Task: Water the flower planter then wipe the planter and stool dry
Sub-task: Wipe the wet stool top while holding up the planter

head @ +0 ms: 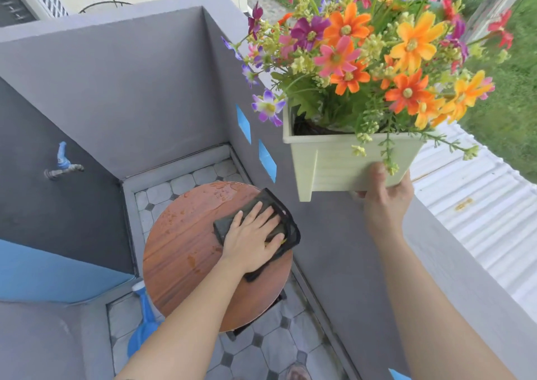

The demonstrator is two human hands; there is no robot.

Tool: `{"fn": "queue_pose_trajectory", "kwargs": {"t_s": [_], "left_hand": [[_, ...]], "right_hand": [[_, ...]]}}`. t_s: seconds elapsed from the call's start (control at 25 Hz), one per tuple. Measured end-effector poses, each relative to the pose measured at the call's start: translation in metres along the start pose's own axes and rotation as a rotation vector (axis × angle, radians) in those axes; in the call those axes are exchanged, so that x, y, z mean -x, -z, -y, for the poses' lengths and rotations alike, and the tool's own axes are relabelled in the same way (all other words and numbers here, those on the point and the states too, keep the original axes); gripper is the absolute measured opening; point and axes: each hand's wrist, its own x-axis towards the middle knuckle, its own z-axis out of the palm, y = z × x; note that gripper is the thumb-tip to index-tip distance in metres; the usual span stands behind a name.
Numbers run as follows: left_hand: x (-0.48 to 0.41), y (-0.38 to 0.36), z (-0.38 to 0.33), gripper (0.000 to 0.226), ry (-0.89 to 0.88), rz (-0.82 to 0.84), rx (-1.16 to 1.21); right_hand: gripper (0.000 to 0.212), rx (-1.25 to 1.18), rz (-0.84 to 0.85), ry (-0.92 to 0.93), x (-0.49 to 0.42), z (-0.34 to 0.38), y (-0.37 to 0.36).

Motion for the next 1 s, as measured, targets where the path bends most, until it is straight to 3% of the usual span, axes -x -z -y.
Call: {"fn": "queue_pose_trajectory", "kwargs": {"t_s": [0.28, 0.68, 1.0], "left_hand": [[-0.034, 0.013, 0.027, 0.054, 0.16, -0.003, 0.054], [-0.009, -0.002, 0.003, 0.06, 0.115, -0.062, 0.003], [-0.023, -0.003, 0.022, 0.056, 0.453, -0.139, 0.071]], "right_hand": [[0.014, -0.014, -0.005, -0.001, -0.002, -0.002, 0.0], [0.022, -0.007, -0.019, -0.001, 0.0, 0.001, 0.0], [0.031, -0.018, -0.023, -0.004, 0.003, 0.003, -0.001]]}}
